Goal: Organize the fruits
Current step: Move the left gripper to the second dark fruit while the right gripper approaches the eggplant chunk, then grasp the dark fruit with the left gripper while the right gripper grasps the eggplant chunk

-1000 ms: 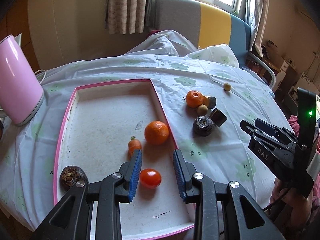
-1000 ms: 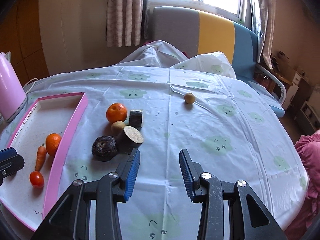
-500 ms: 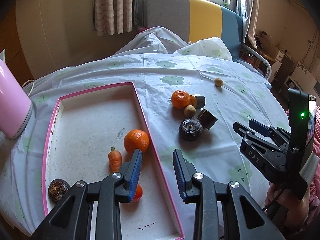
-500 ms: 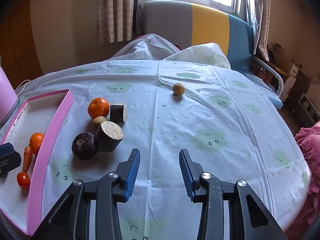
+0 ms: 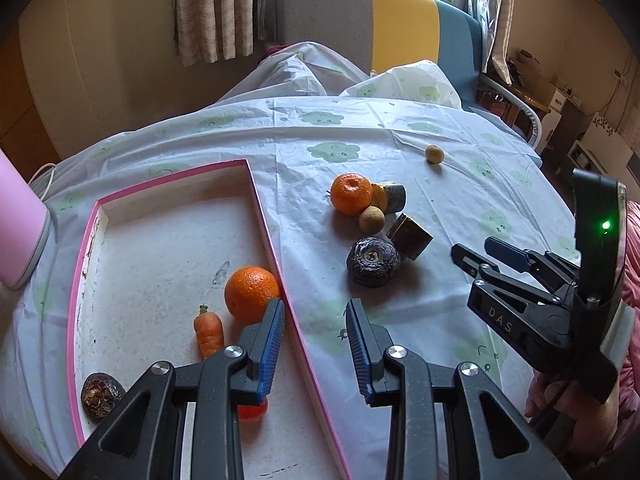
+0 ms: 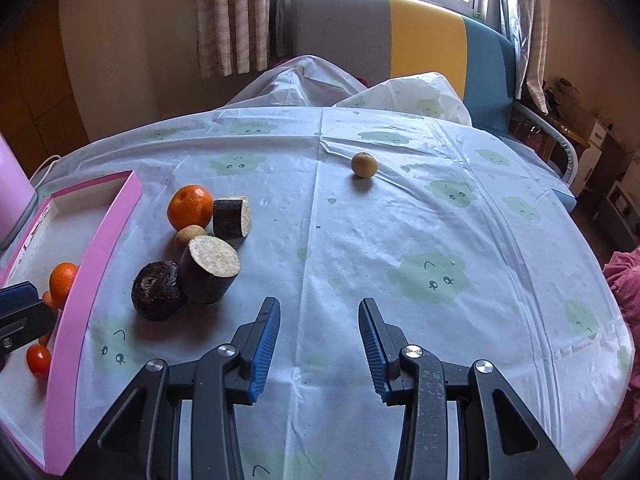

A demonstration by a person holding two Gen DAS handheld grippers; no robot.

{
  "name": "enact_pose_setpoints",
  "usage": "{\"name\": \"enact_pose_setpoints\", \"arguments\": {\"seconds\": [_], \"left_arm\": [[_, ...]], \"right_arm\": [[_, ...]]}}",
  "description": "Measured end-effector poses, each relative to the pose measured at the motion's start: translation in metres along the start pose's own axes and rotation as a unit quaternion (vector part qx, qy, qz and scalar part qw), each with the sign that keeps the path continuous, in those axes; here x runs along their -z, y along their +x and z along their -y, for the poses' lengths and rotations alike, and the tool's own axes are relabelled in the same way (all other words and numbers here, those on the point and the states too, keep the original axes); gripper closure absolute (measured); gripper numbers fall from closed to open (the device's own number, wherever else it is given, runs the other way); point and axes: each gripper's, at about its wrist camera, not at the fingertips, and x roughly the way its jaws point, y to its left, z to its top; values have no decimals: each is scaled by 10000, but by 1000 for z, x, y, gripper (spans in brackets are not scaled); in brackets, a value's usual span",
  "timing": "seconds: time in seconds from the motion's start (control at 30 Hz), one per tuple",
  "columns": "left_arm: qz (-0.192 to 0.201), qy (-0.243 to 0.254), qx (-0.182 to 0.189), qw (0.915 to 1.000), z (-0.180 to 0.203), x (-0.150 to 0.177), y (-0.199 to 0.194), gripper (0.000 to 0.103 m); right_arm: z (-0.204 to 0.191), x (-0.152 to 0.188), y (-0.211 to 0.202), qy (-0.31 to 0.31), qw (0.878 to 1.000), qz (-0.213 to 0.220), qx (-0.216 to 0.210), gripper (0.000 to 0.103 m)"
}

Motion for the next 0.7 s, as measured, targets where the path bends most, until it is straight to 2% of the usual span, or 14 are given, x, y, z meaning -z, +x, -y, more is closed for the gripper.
{"name": "enact_pose_setpoints", "arguments": {"seconds": [0.1, 0.3, 0.7], "left_arm": [[-39, 2, 14, 10000, 1, -3, 6, 71], [-96, -47, 65, 9999, 0, -7, 13, 71], [-257, -42, 333, 9991, 5, -13, 30, 71]], "right_arm": [[2, -3, 6, 196, 9972, -127, -704, 52], [0, -10, 12, 442, 9890, -182, -1401, 52], [-11, -28, 42, 734, 9739, -527, -2080, 52]]}}
